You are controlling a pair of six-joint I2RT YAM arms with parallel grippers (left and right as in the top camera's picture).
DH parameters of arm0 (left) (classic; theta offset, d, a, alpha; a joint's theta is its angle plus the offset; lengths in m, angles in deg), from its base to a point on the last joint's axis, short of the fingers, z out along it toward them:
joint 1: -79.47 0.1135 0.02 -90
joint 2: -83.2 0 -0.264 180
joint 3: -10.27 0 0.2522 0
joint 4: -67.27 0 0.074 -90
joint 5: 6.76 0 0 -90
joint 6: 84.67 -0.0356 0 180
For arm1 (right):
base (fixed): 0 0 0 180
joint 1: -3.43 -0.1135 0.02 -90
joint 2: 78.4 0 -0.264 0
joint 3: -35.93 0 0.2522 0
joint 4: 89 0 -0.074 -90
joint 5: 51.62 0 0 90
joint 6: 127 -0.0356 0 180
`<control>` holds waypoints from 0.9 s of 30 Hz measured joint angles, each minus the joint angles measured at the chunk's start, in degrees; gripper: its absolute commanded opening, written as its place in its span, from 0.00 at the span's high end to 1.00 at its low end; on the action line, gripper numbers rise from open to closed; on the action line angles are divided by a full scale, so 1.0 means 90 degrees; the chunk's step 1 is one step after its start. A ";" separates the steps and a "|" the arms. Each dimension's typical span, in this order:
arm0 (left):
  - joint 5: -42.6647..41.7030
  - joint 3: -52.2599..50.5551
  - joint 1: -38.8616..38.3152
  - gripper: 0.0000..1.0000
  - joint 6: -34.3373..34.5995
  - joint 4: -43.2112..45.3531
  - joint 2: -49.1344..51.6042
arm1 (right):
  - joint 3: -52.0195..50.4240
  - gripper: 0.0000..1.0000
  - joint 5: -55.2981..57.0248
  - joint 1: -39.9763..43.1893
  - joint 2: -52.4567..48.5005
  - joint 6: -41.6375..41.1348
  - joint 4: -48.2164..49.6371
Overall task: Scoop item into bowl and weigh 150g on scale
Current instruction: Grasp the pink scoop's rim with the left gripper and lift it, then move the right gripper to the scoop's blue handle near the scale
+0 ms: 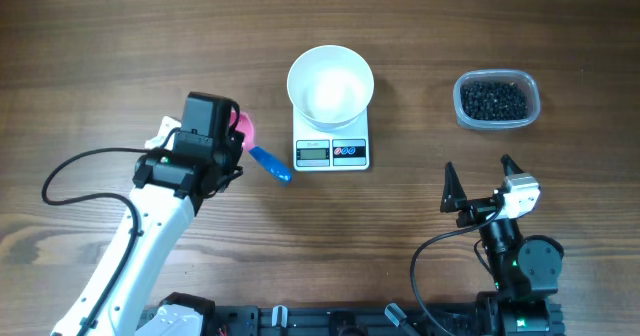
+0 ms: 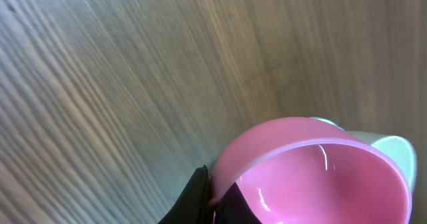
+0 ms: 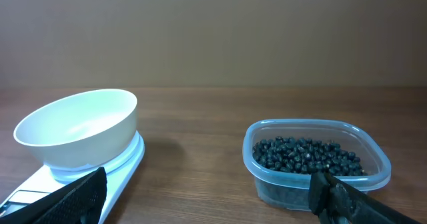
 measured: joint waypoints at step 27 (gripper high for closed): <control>-0.0029 0.0036 0.0090 0.96 0.1955 -0.0940 -0.0005 | 0.0000 0.00 -0.2404 0.0000 0.0000 -0.7036 0.0199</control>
